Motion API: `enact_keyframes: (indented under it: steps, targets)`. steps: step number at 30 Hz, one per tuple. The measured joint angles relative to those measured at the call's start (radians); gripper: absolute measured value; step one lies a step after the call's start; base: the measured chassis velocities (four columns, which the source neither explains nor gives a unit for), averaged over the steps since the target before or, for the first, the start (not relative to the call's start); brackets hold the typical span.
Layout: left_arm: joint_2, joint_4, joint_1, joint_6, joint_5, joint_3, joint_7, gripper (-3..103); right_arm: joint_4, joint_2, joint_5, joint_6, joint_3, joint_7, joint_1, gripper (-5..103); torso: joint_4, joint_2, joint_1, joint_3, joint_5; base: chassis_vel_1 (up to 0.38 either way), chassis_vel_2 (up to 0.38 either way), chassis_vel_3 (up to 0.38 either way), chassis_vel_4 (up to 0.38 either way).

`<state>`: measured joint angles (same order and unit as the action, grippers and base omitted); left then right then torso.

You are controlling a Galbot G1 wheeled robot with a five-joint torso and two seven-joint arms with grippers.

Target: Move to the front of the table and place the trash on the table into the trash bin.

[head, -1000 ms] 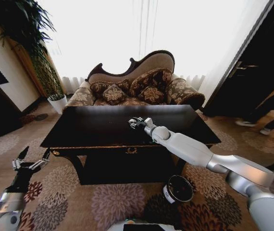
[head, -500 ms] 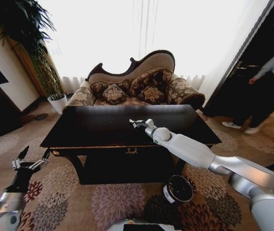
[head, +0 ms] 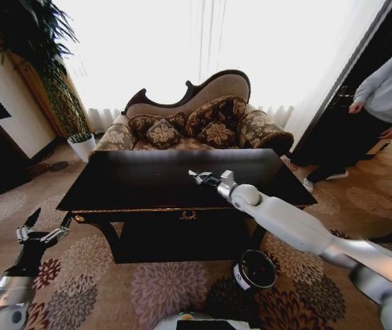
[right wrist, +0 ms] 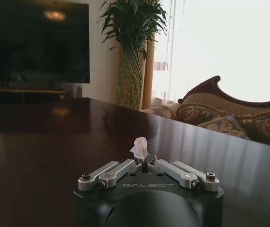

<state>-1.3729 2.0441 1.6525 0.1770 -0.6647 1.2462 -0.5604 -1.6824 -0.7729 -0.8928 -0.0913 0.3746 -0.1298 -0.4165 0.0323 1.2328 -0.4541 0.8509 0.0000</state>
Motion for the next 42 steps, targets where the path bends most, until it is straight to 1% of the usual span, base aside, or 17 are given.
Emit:
enact_keyframes:
  steps: [1, 2, 4, 6, 8, 11, 15, 20, 21, 24, 25, 28, 30, 31, 34, 38, 42]
  targets:
    - [-0.004, 0.005, 0.003, 0.000, 0.000, -0.003, 0.000, 100, -0.040, 0.017, -0.006, 0.004, -0.049, -0.013, -0.056, 1, 0.0000, 0.000, 0.000, 0.000, -0.0003, 0.000, 0.000, 0.000, 0.000]
    - [-0.004, 0.005, 0.003, 0.000, 0.000, -0.003, 0.000, 100, -0.040, 0.017, -0.006, 0.004, -0.049, -0.013, -0.056, 1, 0.0000, 0.000, 0.000, 0.000, -0.0003, 0.000, 0.000, 0.000, 0.000]
    - [-0.012, 0.020, 0.009, 0.000, 0.000, -0.005, 0.000, 100, -0.112, 0.046, -0.008, 0.018, -0.136, -0.029, -0.165, 1, 0.0005, 0.000, 0.000, 0.000, 0.0002, 0.000, 0.000, 0.000, 0.000]
    - [-0.016, 0.033, 0.015, 0.000, -0.001, -0.005, 0.000, 100, -0.163, 0.057, -0.010, 0.036, -0.204, -0.032, -0.251, 1, 0.0003, 0.000, 0.000, 0.000, -0.0003, 0.000, 0.000, 0.000, 0.000]
    - [-0.018, 0.041, 0.018, 0.000, -0.002, -0.004, 0.000, 100, -0.185, 0.057, -0.010, 0.043, -0.245, -0.034, -0.304, 1, 0.0001, 0.001, 0.000, 0.000, -0.0001, 0.000, 0.000, 0.000, 0.000]
    - [-0.025, 0.066, 0.030, 0.001, -0.006, -0.003, 0.001, 100, -0.232, 0.041, -0.008, 0.058, -0.349, -0.038, -0.442, 1, 0.0003, 0.001, 0.000, 0.000, -0.0001, 0.000, 0.000, 0.000, 0.000]
    - [-0.030, 0.085, 0.039, 0.001, -0.008, -0.003, 0.001, 100, -0.256, 0.024, -0.010, 0.072, -0.415, -0.049, -0.520, 1, 0.0001, 0.001, 0.000, 0.000, -0.0003, 0.000, 0.000, 0.000, 0.000]
    - [-0.038, 0.115, 0.056, 0.002, -0.017, 0.003, 0.001, 100, -0.308, -0.038, 0.004, 0.116, -0.560, -0.129, -0.714, 1, 0.0000, 0.001, 0.000, 0.000, -0.0003, 0.000, 0.000, 0.000, 0.000]
    - [-0.038, 0.115, 0.056, 0.002, -0.017, 0.003, 0.001, 100, -0.308, -0.038, 0.004, 0.116, -0.560, -0.129, -0.714, 1, 0.0000, 0.001, 0.000, 0.000, -0.0003, 0.000, 0.000, 0.000, 0.000]
    - [-0.043, 0.132, 0.061, 0.003, -0.027, 0.007, 0.001, 100, -0.311, -0.109, 0.046, 0.154, -0.627, -0.174, -0.851, 1, 0.0002, 0.001, 0.000, 0.000, -0.0001, 0.000, 0.000, 0.000, 0.000]
    - [-0.043, 0.132, 0.061, 0.003, -0.027, 0.007, 0.001, 100, -0.311, -0.109, 0.046, 0.154, -0.627, -0.174, -0.851, 1, 0.0002, 0.001, 0.000, 0.000, -0.0001, 0.000, 0.000, 0.000, 0.000]
    - [-0.046, 0.143, 0.064, 0.004, -0.030, 0.007, 0.001, 100, -0.273, -0.175, 0.093, 0.193, -0.676, -0.200, -0.933, 1, 0.0003, 0.001, 0.000, 0.000, -0.0003, 0.000, 0.000, 0.000, 0.000]
    - [-0.050, 0.148, 0.066, 0.004, -0.030, 0.007, 0.001, 100, -0.229, -0.217, 0.126, 0.220, -0.712, -0.223, -0.969, 1, 0.0002, 0.001, 0.000, 0.000, -0.0005, 0.000, 0.000, 0.000, 0.000]
    - [-0.050, 0.148, 0.066, 0.004, -0.030, 0.007, 0.001, 100, -0.229, -0.217, 0.126, 0.220, -0.712, -0.223, -0.969, 1, 0.0002, 0.001, 0.000, 0.000, -0.0005, 0.000, 0.000, 0.000, 0.000]
    - [-0.053, 0.155, 0.071, 0.005, -0.030, 0.006, 0.001, 100, -0.155, -0.264, 0.177, 0.254, -0.743, -0.264, -1.002, 1, 0.0001, 0.001, 0.000, 0.000, -0.0003, 0.000, 0.000, 0.000, 0.000]
    - [-0.055, 0.161, 0.073, 0.005, -0.031, 0.005, 0.001, 100, -0.107, -0.286, 0.198, 0.267, -0.751, -0.276, -1.012, 1, 0.0001, 0.000, 0.000, 0.000, -0.0003, 0.000, 0.000, 0.000, 0.000]
    - [-0.056, 0.166, 0.074, 0.005, -0.030, -0.001, 0.000, 100, -0.034, -0.338, 0.223, 0.271, -0.739, -0.274, -1.024, 1, 0.0002, 0.000, 0.000, 0.000, -0.0003, 0.000, 0.000, 0.000, 0.000]
